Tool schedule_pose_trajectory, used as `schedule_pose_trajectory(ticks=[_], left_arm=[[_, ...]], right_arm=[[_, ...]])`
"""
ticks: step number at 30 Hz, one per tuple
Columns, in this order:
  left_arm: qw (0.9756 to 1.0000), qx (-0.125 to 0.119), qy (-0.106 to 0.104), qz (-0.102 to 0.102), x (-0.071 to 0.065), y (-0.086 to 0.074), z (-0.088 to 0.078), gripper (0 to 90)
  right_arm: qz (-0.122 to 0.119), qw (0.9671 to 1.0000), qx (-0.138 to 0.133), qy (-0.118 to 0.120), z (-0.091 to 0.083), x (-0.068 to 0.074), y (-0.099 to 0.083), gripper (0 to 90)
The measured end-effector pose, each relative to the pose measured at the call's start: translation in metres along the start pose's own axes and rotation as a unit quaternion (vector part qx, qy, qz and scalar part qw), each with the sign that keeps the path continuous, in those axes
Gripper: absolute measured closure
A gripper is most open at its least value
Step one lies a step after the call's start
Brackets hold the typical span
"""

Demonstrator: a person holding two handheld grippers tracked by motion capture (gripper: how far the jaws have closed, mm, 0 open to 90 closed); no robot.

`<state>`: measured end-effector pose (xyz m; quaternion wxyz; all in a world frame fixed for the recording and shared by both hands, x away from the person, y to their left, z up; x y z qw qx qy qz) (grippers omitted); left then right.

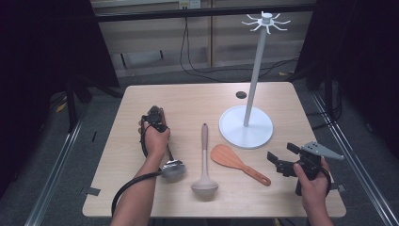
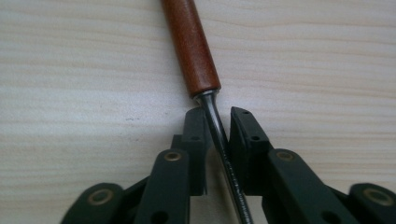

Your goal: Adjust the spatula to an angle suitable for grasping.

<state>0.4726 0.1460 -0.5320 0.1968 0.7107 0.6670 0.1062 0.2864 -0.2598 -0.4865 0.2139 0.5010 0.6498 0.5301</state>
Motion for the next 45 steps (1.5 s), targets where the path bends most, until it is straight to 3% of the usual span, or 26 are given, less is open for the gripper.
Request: schedule_pose_trajectory(ticks=[1,4,9,13,16,18,19,23,24,25,29,30,31,32,33,35,36,37,38,39,40,41,42,43,44,45], left_arm=[[0.9998,0.008,-0.004,-0.020,-0.001,0.000,0.000,79.3],[0.9993,0.015,-0.008,-0.032,-0.001,0.000,0.000,82.9],[0.9988,0.019,-0.032,-0.031,-0.001,-0.002,-0.003,85.3],[0.9986,-0.006,-0.051,-0.014,-0.001,0.003,-0.018,85.5],[0.9978,-0.020,-0.062,-0.012,-0.001,0.006,-0.027,85.5],[0.9953,-0.053,-0.080,-0.011,0.001,0.010,-0.038,85.5],[0.9953,-0.053,-0.080,-0.011,0.001,0.010,-0.038,85.5],[0.9901,-0.096,-0.101,0.012,0.003,0.014,-0.059,85.5],[0.9901,-0.096,-0.101,0.012,0.003,0.014,-0.059,85.5],[0.9874,-0.120,-0.102,0.020,0.004,0.016,-0.067,85.5],[0.9820,-0.149,-0.113,0.027,0.003,0.015,-0.078,85.5],[0.9775,-0.166,-0.126,0.029,0.001,0.014,-0.086,85.5],[0.9775,-0.166,-0.126,0.029,0.001,0.014,-0.086,85.5],[0.9728,-0.183,-0.136,0.037,-0.001,0.011,-0.092,85.5],[0.9728,-0.183,-0.136,0.037,-0.001,0.011,-0.092,85.5],[0.9678,-0.201,-0.144,0.048,-0.003,0.007,-0.100,85.5],[0.9621,-0.217,-0.157,0.049,-0.004,0.004,-0.104,85.5],[0.9621,-0.217,-0.157,0.049,-0.004,0.004,-0.104,85.5],[0.9545,-0.236,-0.173,0.056,-0.006,0.001,-0.109,85.5],[0.9545,-0.236,-0.173,0.056,-0.006,0.001,-0.109,85.5],[0.9492,-0.252,-0.177,0.063,-0.007,-0.002,-0.114,85.5],[0.9466,-0.260,-0.177,0.068,-0.008,-0.003,-0.117,85.5],[0.9466,-0.260,-0.177,0.068,-0.008,-0.003,-0.117,85.5],[0.9424,-0.272,-0.181,0.071,-0.009,-0.005,-0.121,85.5],[0.9424,-0.272,-0.181,0.071,-0.009,-0.005,-0.121,85.5],[0.9388,-0.279,-0.187,0.074,-0.010,-0.006,-0.124,85.5]], right_arm=[[0.005,1.0000,-0.002,0.000,0.000,0.000,0.000,5.6],[0.006,1.0000,-0.002,0.000,-0.002,-0.001,0.000,5.7],[0.021,0.9997,-0.013,0.001,-0.005,-0.004,0.001,5.7],[0.041,0.9988,-0.023,0.008,-0.007,-0.006,0.002,5.7],[0.035,0.9990,-0.025,0.008,-0.007,-0.006,0.002,5.7],[0.039,0.9989,-0.026,0.007,-0.007,-0.006,0.003,5.8],[0.040,0.9988,-0.027,0.007,-0.007,-0.006,0.003,5.8],[0.039,0.9988,-0.030,0.008,-0.007,-0.006,0.003,5.9],[0.039,0.9988,-0.030,0.008,-0.007,-0.006,0.003,5.9],[0.038,0.9988,-0.029,0.010,-0.006,-0.005,0.003,6.0],[0.036,0.9988,-0.030,0.014,-0.005,-0.002,0.003,6.0],[0.038,0.9986,-0.032,0.016,-0.004,-0.001,0.004,6.0],[0.038,0.9986,-0.032,0.016,-0.004,-0.001,0.004,6.0],[0.032,0.9988,-0.033,0.016,-0.004,-0.001,0.004,6.0],[0.032,0.9988,-0.033,0.016,-0.004,-0.001,0.004,6.0],[0.030,0.9988,-0.034,0.015,-0.005,-0.001,0.004,6.0],[0.029,0.9987,-0.037,0.017,-0.005,-0.001,0.005,6.1],[0.031,0.9986,-0.038,0.017,-0.005,0.000,0.005,6.1],[0.032,0.9985,-0.039,0.019,-0.005,0.000,0.005,6.1],[0.032,0.9985,-0.039,0.019,-0.005,0.000,0.005,6.1],[0.034,0.9983,-0.042,0.021,-0.005,0.000,0.006,6.2],[0.034,0.9983,-0.042,0.021,-0.005,0.000,0.006,6.2],[0.033,0.9982,-0.043,0.022,-0.005,0.001,0.006,6.3],[0.033,0.9981,-0.047,0.023,-0.005,0.001,0.007,6.2],[0.033,0.9981,-0.047,0.023,-0.005,0.001,0.007,6.2],[0.033,0.9980,-0.047,0.024,-0.005,0.002,0.007,6.3]])
Point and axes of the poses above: each handheld gripper's, and its own axes: z roughly forward along the jaws, y roughly out of its top, x roughly to its left, the point moved 6 cm from there along z, roughly forward along the jaws, and after that the axes turned 4 degrees about y, right-handed, at the moved point
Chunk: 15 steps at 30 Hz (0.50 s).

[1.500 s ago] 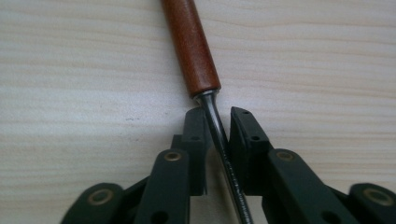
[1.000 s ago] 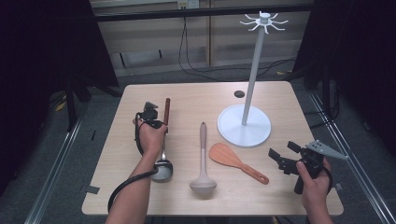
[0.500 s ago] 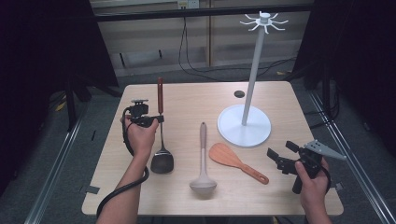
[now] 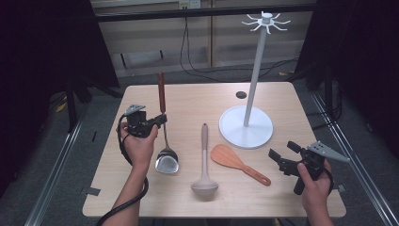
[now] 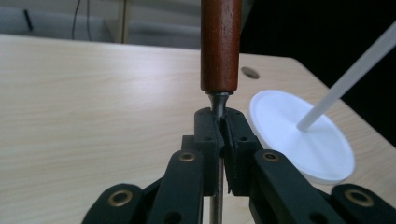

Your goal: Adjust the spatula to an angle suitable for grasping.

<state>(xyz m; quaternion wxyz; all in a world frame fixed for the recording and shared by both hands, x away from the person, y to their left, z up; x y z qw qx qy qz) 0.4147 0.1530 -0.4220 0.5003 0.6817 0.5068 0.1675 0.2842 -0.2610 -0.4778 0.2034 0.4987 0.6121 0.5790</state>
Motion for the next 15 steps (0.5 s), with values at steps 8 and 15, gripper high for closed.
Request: schedule_pose_trajectory(ticks=[8,15], left_arm=[[0.9982,-0.051,-0.022,0.021,-0.020,0.017,-0.019,85.5],[0.9962,-0.073,-0.037,0.027,-0.033,0.027,-0.026,85.5]], right_arm=[[-0.021,0.9997,0.012,0.010,0.005,0.009,-0.001,6.5],[-0.050,0.9983,0.011,0.030,0.010,0.019,0.000,6.8]])
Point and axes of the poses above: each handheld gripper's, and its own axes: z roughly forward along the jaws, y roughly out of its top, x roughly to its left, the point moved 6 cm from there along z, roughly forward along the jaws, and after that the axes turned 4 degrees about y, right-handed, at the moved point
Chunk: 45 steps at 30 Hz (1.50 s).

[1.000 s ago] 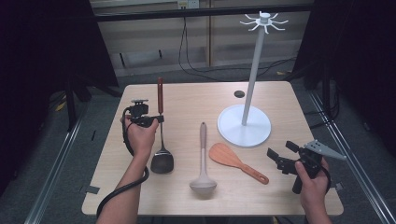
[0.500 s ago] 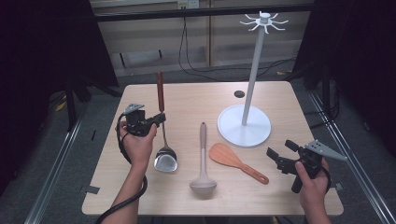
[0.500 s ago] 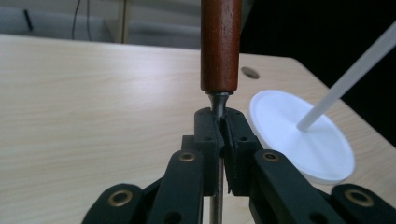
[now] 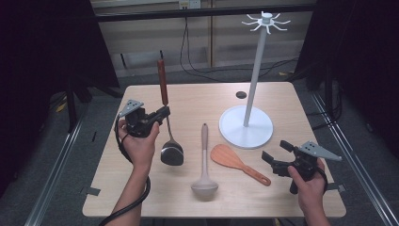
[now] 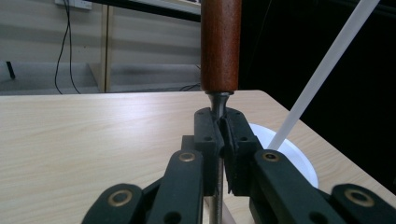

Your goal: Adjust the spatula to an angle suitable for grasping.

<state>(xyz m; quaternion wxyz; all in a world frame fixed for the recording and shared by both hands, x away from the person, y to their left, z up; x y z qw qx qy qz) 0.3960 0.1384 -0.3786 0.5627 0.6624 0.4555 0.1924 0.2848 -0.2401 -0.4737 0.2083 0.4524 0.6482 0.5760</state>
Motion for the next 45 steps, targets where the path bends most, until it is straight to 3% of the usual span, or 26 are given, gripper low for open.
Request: schedule_pose_trajectory(ticks=[8,14,15,17,18,23,28,30,34,45], left_arm=[[0.9998,-0.016,-0.013,0.008,-0.011,0.009,-0.004,85.4],[0.9990,-0.032,-0.028,0.011,-0.025,0.017,-0.006,85.4],[0.9986,-0.035,-0.037,0.011,-0.031,0.018,-0.006,85.4],[0.9983,-0.036,-0.043,0.018,-0.036,0.019,-0.005,85.4],[0.9981,-0.040,-0.046,0.012,-0.039,0.020,-0.004,85.4],[0.9972,-0.040,-0.058,0.026,-0.053,0.023,-0.001,85.4],[0.9963,-0.040,-0.072,0.027,-0.068,0.022,0.006,85.4],[0.9952,-0.036,-0.086,0.029,-0.077,0.020,0.009,85.4],[0.9945,-0.033,-0.091,0.039,-0.088,0.019,0.013,85.4],[0.9925,-0.028,-0.111,0.042,-0.113,0.014,0.024,85.4]], right_arm=[[-0.025,0.9996,-0.008,0.011,0.010,0.016,0.012,6.9],[-0.041,0.9987,-0.003,0.032,0.027,0.036,0.022,10.0],[-0.058,0.9974,0.006,0.042,0.034,0.043,0.027,11.1],[-0.068,0.9965,0.007,0.048,0.040,0.050,0.034,12.4],[-0.068,0.9962,0.004,0.054,0.043,0.054,0.037,13.4],[-0.070,0.9947,0.010,0.075,0.055,0.069,0.043,18.0],[-0.070,0.9935,0.010,0.089,0.063,0.077,0.047,22.7],[-0.071,0.9924,0.008,0.100,0.068,0.084,0.050,28.0],[-0.061,0.9921,-0.001,0.110,0.073,0.091,0.057,35.5],[-0.044,0.9919,-0.024,0.117,0.082,0.104,0.070,54.1]])
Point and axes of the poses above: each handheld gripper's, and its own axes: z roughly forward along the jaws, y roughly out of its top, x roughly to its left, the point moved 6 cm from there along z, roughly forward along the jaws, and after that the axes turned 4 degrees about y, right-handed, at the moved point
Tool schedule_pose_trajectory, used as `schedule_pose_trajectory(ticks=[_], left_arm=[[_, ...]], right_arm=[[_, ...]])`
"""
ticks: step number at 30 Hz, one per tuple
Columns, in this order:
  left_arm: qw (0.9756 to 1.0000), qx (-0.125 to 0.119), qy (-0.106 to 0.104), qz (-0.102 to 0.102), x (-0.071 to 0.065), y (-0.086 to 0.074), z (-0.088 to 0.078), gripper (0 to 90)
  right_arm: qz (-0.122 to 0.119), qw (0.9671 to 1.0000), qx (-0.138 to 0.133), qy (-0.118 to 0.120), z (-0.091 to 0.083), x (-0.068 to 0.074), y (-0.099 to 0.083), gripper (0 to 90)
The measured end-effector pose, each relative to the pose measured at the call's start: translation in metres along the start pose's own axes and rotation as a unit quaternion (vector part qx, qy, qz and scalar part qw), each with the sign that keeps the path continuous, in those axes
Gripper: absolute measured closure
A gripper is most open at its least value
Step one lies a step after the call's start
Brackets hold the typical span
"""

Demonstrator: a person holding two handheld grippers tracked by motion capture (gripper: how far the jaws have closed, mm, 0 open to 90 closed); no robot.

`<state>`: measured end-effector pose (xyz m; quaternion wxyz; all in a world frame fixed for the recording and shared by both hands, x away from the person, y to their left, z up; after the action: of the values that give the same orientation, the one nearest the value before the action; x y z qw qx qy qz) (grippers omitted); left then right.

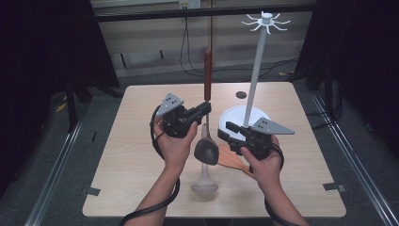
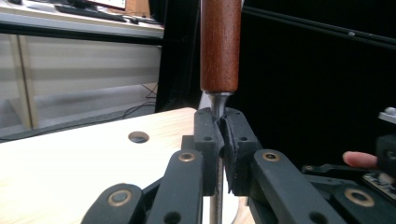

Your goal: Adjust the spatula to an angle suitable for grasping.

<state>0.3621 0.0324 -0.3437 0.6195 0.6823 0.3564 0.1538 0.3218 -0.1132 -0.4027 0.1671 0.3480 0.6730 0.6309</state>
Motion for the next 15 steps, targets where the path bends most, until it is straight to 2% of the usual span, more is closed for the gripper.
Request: schedule_pose_trajectory(ticks=[2,5,7,9,14,15], left_arm=[[1.0000,0.004,-0.008,0.003,-0.004,-0.001,0.003,85.4],[1.0000,0.003,-0.009,0.002,-0.007,-0.002,0.005,85.4],[1.0000,0.002,-0.008,0.000,-0.011,-0.003,0.008,85.4],[0.9999,0.004,-0.008,0.006,-0.012,-0.004,0.008,85.3],[0.9998,0.005,-0.016,0.006,-0.019,-0.006,0.012,85.3],[0.9997,0.008,-0.017,0.014,-0.020,-0.007,0.012,85.4]], right_arm=[[0.006,1.0000,0.000,0.001,0.002,0.001,0.001,55.5],[0.010,0.9999,-0.003,0.006,0.005,0.004,0.004,56.5],[0.008,0.9999,-0.006,0.003,0.007,0.006,0.007,60.8],[0.009,0.9999,-0.008,0.000,0.007,0.006,0.008,62.3],[0.025,0.9997,-0.009,-0.001,0.011,0.009,0.008,66.7],[0.025,0.9997,-0.008,-0.004,0.011,0.009,0.008,67.2]])
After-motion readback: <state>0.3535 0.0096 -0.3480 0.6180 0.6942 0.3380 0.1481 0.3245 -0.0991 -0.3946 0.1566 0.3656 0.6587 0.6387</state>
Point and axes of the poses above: each handheld gripper's, and its own axes: z roughly forward along the jaws, y roughly out of its top, x roughly to its left, the point moved 6 cm from there along z, roughly forward along the jaws, and after that the axes turned 4 degrees about y, right-handed, at the moved point
